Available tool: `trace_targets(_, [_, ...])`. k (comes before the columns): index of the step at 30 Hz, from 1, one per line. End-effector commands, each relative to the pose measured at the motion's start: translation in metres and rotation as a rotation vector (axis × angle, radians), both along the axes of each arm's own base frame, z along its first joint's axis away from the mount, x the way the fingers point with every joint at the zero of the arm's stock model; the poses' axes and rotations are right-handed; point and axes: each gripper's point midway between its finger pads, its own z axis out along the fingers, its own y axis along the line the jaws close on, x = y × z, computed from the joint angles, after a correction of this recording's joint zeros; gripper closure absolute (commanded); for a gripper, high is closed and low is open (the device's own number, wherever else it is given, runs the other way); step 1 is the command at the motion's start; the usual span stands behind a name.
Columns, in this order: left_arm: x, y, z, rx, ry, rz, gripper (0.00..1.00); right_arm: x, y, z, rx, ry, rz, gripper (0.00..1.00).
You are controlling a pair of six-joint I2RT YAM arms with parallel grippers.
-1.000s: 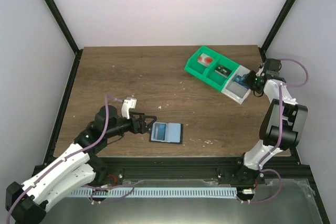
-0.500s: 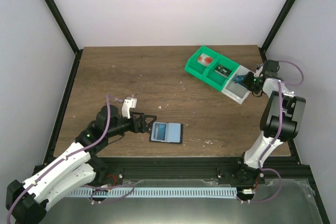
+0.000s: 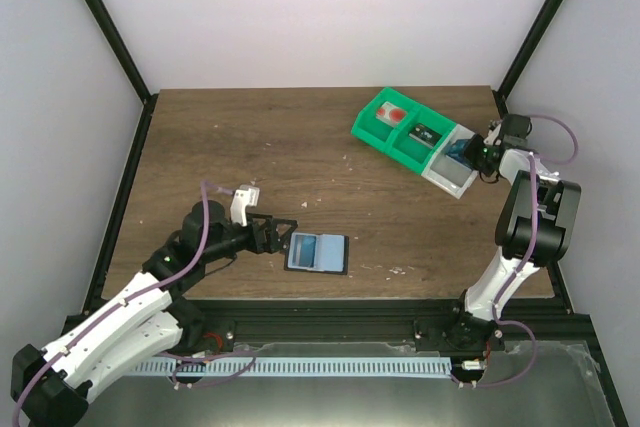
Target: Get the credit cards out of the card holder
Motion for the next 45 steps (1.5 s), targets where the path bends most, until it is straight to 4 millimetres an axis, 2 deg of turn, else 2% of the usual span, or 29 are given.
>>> trace_targets(1, [0.001,0.001,0.008,-0.002,-0.018,0.006,0.00,0.009,-0.008,0.012,-0.002,-0.042,-0.025,1.00])
trace_targets(7, [0.003,0.001,0.004,0.004,-0.007,0.012,0.00,0.012,-0.020,-0.001,-0.045,0.018,-0.054,0.97])
trace_targets(13, [0.002,-0.002,0.002,-0.002,0.007,-0.003,0.00,0.016,-0.031,0.000,-0.098,0.027,-0.075,0.97])
trace_targets(18, [0.003,-0.005,-0.005,0.030,0.038,-0.018,0.00,0.019,-0.036,-0.008,-0.111,0.062,-0.088,0.88])
trace_targets(23, [0.008,-0.007,-0.009,0.038,0.039,-0.010,0.00,0.025,-0.041,-0.007,-0.123,0.061,-0.095,0.85])
trace_targets(30, [0.013,-0.012,-0.016,0.040,0.074,-0.005,0.00,0.034,-0.047,0.009,-0.140,0.049,-0.115,0.84])
trace_targets(39, [0.015,-0.023,-0.026,0.050,0.120,-0.047,0.00,0.039,-0.054,0.021,-0.137,0.050,-0.158,0.71])
trace_targets(41, [0.017,-0.022,-0.028,0.066,0.124,-0.038,0.00,0.037,-0.052,0.025,-0.121,0.052,-0.168,0.69])
trace_targets(45, [0.019,-0.018,-0.042,0.119,0.163,-0.017,0.03,0.032,-0.032,0.042,-0.098,0.019,-0.145,0.64])
